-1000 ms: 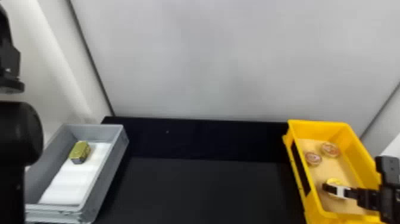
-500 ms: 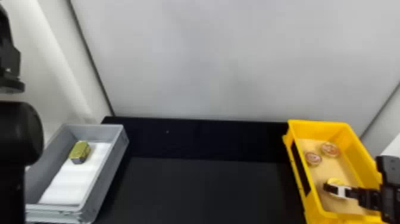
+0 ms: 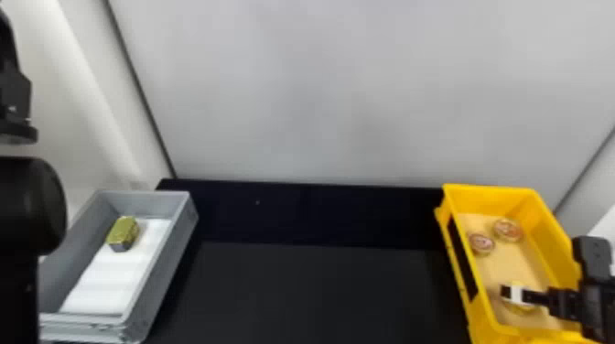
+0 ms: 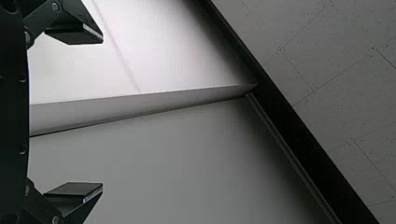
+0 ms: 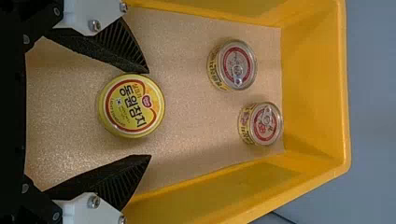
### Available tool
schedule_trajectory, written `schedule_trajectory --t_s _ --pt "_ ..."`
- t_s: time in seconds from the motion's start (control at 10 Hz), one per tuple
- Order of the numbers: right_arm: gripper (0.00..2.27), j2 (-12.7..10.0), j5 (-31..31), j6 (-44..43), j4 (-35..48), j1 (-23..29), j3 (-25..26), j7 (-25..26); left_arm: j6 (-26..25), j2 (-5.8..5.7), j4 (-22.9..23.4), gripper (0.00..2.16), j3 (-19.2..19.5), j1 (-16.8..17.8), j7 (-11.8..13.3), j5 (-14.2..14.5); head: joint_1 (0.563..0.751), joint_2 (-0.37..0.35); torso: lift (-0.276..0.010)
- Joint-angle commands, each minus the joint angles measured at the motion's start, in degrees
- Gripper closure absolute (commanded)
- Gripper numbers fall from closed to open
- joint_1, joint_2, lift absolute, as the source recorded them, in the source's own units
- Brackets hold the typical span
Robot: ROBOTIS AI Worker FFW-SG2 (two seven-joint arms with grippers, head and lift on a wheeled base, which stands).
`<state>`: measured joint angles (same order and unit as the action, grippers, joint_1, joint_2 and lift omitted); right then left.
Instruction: Pick up the round yellow can and place it in the yellow rectangular box
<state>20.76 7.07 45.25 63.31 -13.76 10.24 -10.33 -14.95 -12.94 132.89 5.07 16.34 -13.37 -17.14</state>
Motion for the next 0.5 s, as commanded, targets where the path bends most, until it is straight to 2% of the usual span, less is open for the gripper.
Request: schedule_trajectory --t_s 0.0,0.1,0.2,0.3,0.4 --pt "0.15 -0.02 0.58 0.65 2.34 0.49 0.05 2.42 0.00 0.02 0.00 0.16 0.03 -0.08 0.00 0.00 0.663 0.054 -0.010" --pt "0.09 -0.02 0.75 0.12 3.05 0.41 0.05 2.68 0.00 0.02 0.00 0.16 -0.05 0.00 0.00 0.00 0.663 0.054 -0.010" --pt "0.00 0.51 0.49 -1.73 3.05 -0.56 0.49 -1.89 0.00 0.02 0.00 0.16 -0.23 0.18 0.00 0.00 0.663 0.054 -0.010" --pt "0.00 1.65 0.40 -2.69 6.74 -0.91 -0.57 -3.39 -0.18 0.02 0.00 0.16 -0.14 0.18 0.00 0.00 0.663 0.054 -0.010" --pt "0.00 1.92 0.31 -0.32 14.30 -0.91 -0.13 -2.42 -0.18 0.11 0.00 0.16 -0.05 0.00 0.00 0.00 0.663 0.054 -0.010"
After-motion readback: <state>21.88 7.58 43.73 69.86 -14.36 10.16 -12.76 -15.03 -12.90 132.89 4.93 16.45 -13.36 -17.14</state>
